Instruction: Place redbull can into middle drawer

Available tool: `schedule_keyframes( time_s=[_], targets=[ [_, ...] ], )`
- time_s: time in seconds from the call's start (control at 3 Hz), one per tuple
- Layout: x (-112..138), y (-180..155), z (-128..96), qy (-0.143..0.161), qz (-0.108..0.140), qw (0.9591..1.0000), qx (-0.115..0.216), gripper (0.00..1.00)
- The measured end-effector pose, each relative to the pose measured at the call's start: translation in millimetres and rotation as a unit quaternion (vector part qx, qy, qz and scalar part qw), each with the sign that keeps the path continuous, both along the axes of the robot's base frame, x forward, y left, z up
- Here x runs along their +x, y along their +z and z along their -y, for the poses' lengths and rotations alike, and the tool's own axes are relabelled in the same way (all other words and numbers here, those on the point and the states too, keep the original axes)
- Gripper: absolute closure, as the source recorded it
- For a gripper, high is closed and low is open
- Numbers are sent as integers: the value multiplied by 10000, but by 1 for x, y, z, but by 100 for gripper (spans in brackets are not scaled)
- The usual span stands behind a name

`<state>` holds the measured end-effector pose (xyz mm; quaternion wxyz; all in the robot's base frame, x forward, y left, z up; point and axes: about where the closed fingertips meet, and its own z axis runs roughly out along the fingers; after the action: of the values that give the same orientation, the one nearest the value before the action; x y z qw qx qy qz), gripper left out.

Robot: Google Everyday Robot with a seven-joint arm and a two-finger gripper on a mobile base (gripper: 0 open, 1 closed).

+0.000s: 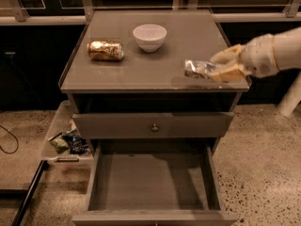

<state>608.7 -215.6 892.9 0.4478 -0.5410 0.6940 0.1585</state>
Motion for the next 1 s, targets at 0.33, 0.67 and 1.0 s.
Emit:
schedule_keyframes(
  time_s=[0.33, 0.67, 1.0],
  targets=[
    [-42, -32, 5, -30, -94, 9999, -55, 100],
    [-71, -66, 8, -100, -204, 9997, -53, 100],
    [-78, -89, 9, -265, -489, 9984, -24, 100]
  ],
)
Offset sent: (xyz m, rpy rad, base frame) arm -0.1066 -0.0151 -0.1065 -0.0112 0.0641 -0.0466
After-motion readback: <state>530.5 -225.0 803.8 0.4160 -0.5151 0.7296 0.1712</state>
